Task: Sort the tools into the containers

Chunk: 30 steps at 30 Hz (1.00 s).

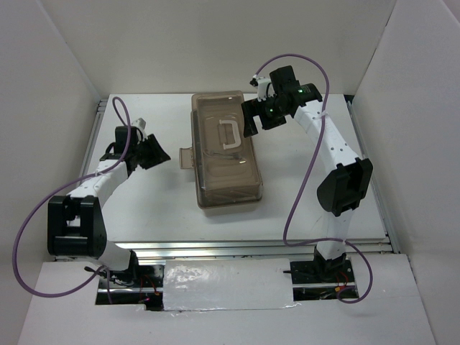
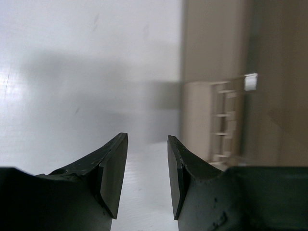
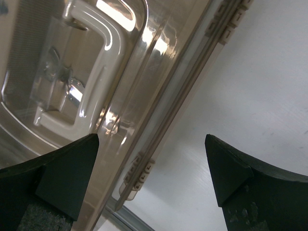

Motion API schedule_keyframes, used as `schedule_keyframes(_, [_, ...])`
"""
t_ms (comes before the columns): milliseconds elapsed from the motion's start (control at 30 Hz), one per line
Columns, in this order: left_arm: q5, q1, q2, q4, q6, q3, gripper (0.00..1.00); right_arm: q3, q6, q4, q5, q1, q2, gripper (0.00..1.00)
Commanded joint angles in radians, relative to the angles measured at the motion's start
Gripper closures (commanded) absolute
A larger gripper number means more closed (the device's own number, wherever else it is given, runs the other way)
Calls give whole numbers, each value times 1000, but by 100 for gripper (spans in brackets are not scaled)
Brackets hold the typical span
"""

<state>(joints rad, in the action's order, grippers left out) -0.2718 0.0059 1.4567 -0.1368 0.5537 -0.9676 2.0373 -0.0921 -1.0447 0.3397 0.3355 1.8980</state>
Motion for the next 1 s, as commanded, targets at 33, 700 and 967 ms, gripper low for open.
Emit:
schedule_keyframes(33, [112,2,65,-9,6,53,49,51,15,-20,73,-7,7,0])
schedule_keyframes(700, [-553,2,179,560,270,184,43,20,3,-18,108,17,41,0])
schedule_keyframes(967, [-426,-102,85,462,127,139,43,-25,-11,-14,90,30,35,5])
